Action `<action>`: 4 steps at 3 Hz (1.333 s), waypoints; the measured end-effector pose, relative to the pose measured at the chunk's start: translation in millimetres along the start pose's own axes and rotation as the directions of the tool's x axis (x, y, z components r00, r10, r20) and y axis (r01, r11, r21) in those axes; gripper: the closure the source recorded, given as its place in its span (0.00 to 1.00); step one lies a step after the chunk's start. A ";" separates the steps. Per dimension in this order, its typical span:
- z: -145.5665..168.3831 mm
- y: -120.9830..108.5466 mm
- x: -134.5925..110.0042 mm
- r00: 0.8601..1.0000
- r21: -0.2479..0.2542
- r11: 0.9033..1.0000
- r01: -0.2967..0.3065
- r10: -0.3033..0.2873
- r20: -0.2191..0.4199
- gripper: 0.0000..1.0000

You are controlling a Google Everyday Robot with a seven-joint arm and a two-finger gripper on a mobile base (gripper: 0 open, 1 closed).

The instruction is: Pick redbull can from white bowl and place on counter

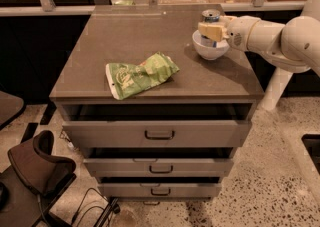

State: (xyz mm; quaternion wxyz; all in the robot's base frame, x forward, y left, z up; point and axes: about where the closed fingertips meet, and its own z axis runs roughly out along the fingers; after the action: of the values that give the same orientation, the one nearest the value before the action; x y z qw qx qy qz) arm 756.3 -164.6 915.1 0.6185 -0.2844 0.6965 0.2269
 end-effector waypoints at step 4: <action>3.0 33.5 -103.6 0.997 -0.071 0.995 0.072 -0.074 -0.036 1.00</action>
Offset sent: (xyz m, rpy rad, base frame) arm 0.0055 0.0152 0.0754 -0.0589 0.0106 0.0877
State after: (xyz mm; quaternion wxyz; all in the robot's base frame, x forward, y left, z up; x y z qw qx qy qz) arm 743.4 -126.0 1016.1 0.6025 -0.3353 0.6892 0.2227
